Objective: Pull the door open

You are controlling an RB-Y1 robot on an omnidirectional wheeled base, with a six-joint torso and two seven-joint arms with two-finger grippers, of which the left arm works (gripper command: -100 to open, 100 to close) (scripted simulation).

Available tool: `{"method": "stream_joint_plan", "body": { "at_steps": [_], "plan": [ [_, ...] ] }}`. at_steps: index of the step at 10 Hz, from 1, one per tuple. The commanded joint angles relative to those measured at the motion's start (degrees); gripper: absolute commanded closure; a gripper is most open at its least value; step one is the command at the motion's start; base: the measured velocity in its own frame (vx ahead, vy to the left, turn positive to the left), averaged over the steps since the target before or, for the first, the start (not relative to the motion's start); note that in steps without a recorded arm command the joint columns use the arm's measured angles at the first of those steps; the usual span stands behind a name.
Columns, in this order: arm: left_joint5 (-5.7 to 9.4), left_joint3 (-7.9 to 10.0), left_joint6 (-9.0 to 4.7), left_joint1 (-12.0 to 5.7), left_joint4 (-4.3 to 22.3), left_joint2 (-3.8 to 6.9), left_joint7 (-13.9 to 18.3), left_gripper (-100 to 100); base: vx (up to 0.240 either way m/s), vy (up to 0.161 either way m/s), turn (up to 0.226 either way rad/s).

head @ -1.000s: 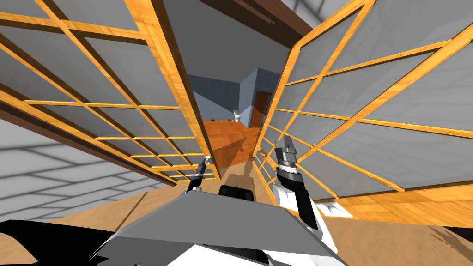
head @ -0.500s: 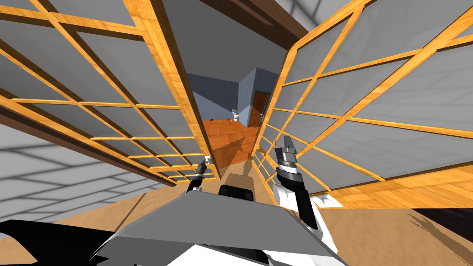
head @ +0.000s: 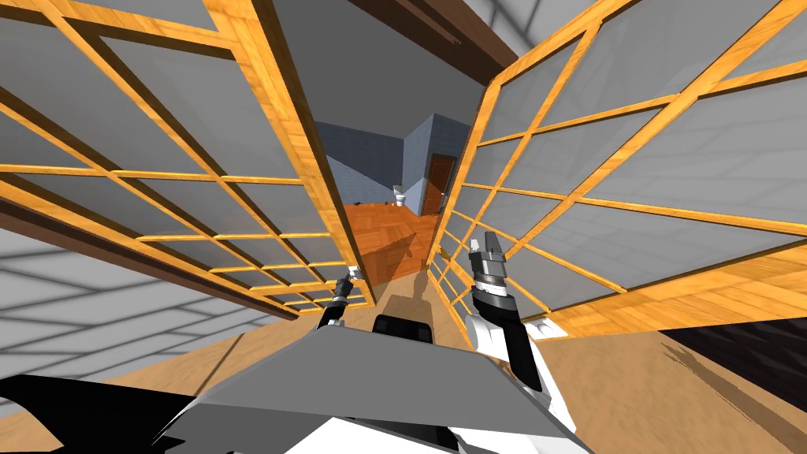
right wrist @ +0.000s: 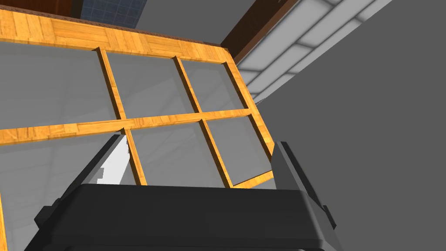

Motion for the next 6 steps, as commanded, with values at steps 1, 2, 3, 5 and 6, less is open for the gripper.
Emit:
{"method": "stream_joint_plan", "body": {
  "at_steps": [1,2,3,5,6],
  "plan": [
    [1.4,-1.77,-1.44,-1.34,-0.1,-0.23,2.86,100,-0.06,0.024,-0.074],
    [1.4,-1.77,-1.44,-1.34,-0.1,-0.23,3.83,100,-0.042,0.023,-0.046],
    [2.58,-1.54,-0.5,-0.12,0.24,-0.01,5.19,-100,-0.031,0.035,0.0],
    [3.78,-2.18,-0.54,0.04,-0.18,-0.05,8.09,-100,-0.062,0.017,-0.018],
    [4.55,-2.59,-0.56,0.14,-0.46,-0.08,9.81,-100,-0.07,-0.015,-0.104]
  ]
}}
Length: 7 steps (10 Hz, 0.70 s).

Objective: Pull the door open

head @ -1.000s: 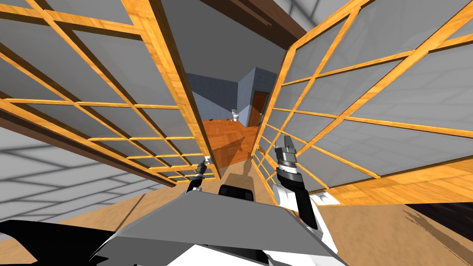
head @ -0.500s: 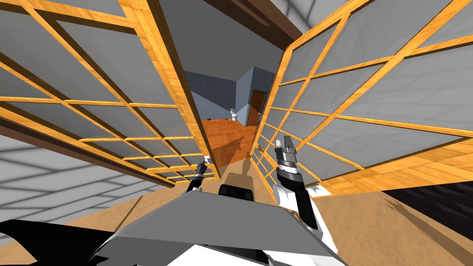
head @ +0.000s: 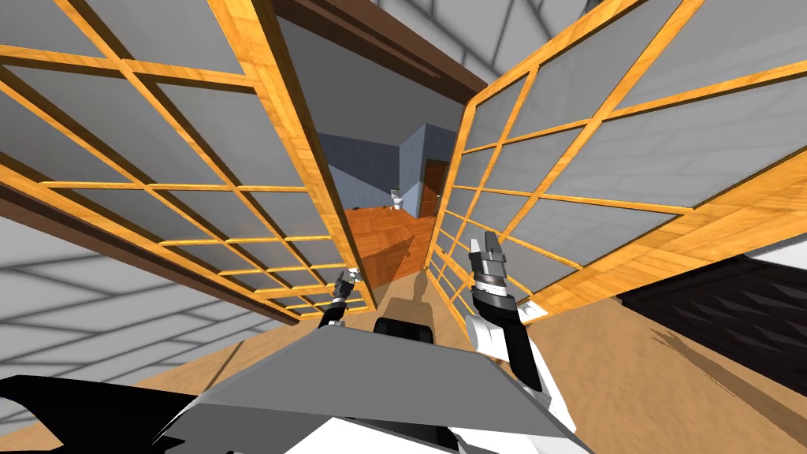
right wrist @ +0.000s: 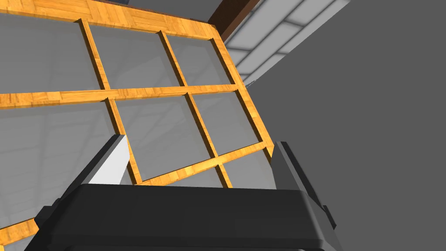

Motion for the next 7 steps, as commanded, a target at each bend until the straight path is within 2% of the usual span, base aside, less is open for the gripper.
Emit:
{"method": "stream_joint_plan", "body": {
  "at_steps": [1,3,4,6,7],
  "plan": [
    [0.42,-0.52,0.86,0.68,-2.28,-0.35,1.05,-100,-0.032,-0.026,-0.06],
    [2.14,-1.44,0.8,0.9,-2.9,-0.4,4.68,-100,-0.034,-0.022,-0.033],
    [2.14,-1.44,0.8,0.9,-2.9,-0.4,5.11,-100,-0.04,-0.004,-0.022],
    [4.11,-2.48,0.74,1.16,-3.61,-0.47,8.83,-100,-0.056,0.014,-0.046],
    [4.11,-2.48,0.74,1.16,-3.61,-0.47,9.59,-100,-0.053,0.007,-0.021]
  ]
}}
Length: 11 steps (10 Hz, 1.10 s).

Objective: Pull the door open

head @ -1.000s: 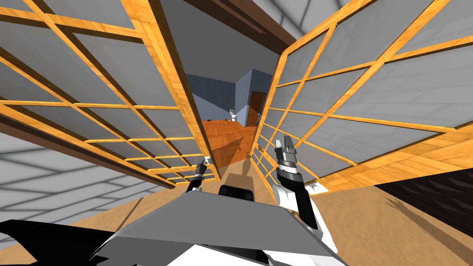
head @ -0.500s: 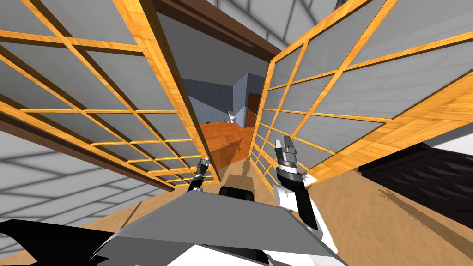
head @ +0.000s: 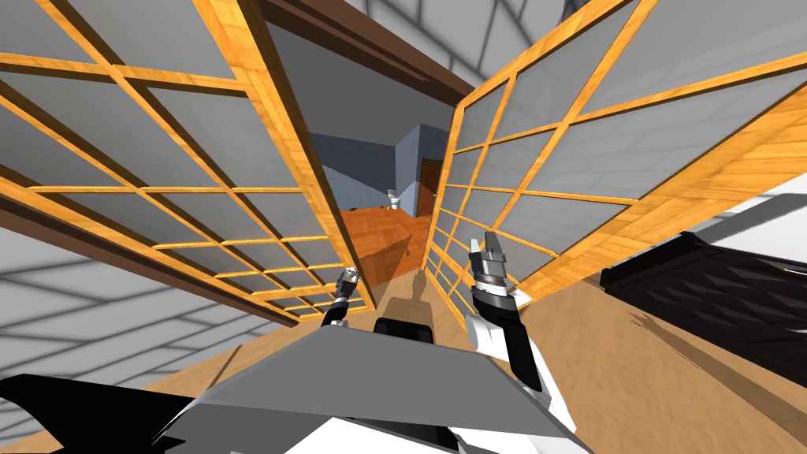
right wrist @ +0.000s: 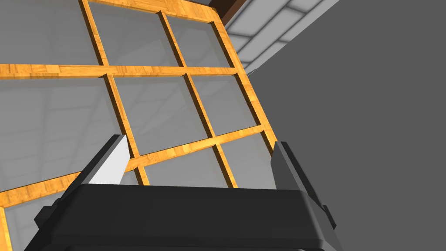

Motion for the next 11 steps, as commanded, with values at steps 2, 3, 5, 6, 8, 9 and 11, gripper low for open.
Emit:
{"method": "stream_joint_plan", "body": {
  "at_steps": [2,3,5,6,8,9,11],
  "plan": [
    [2.32,-1.23,-0.09,0.25,-0.76,-0.07,4.37,-100,-0.064,0.005,-0.048],
    [2.32,-1.23,-0.09,0.25,-0.76,-0.07,5.41,-100,-0.056,0.003,-0.023],
    [3.43,-1.82,-0.13,0.4,-1.16,-0.11,7.77,-100,-0.041,0.006,-0.031],
    [4.55,-2.41,-0.17,0.54,-1.56,-0.15,10.06,-100,-0.051,0.01,-0.035],
    [5.67,-3.0,-0.2,0.69,-1.96,-0.19,12.49,-100,-0.057,0.006,-0.045],
    [6.79,-3.59,-0.24,0.83,-2.36,-0.23,14.52,-100,-0.052,0.011,-0.033],
    [7.88,-4.16,-0.28,0.97,-2.75,-0.27,17.2,-100,-0.046,0.01,-0.032]
  ]
}}
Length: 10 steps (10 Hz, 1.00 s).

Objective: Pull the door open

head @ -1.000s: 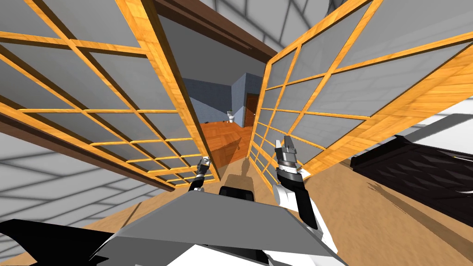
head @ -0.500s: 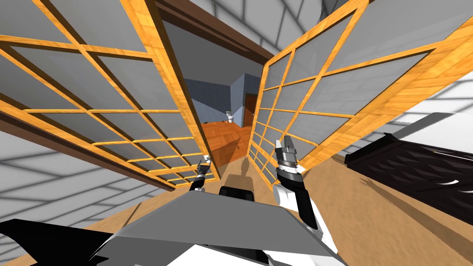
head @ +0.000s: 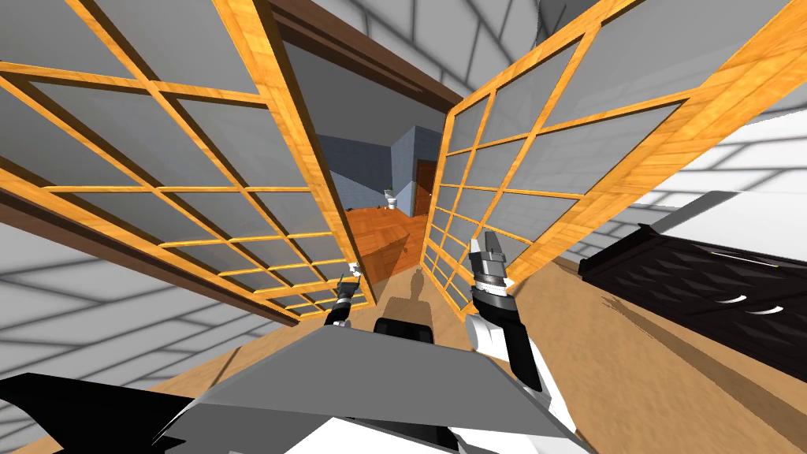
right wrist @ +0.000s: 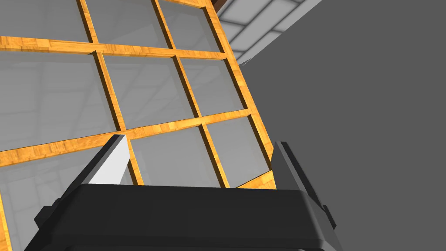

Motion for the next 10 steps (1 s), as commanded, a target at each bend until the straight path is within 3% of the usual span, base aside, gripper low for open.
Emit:
{"method": "stream_joint_plan", "body": {
  "at_steps": [1,2,4,5,7,8,10],
  "plan": [
    [1.64,-0.83,0.01,0.25,-0.72,-0.05,2.86,-100,-0.077,0.01,-0.062],
    [1.64,-0.83,0.01,0.25,-0.72,-0.05,3.69,-100,-0.065,0.007,-0.017],
    [3.64,-1.88,-0.05,0.51,-1.44,-0.13,7.34,-100,-0.063,0.013,-0.045],
    [3.64,-1.88,-0.05,0.51,-1.44,-0.13,8.19,-100,-0.048,0.007,-0.017],
    [5.4,-2.8,-0.12,0.74,-2.07,-0.19,11.77,-100,-0.05,0.008,-0.034],
    [5.4,-2.8,-0.12,0.74,-2.07,-0.19,12.3,-100,-0.038,0.006,-0.018],
    [6.85,-3.56,-0.17,0.93,-2.59,-0.25,15.75,-100,-0.044,0.014,-0.028]
  ]
}}
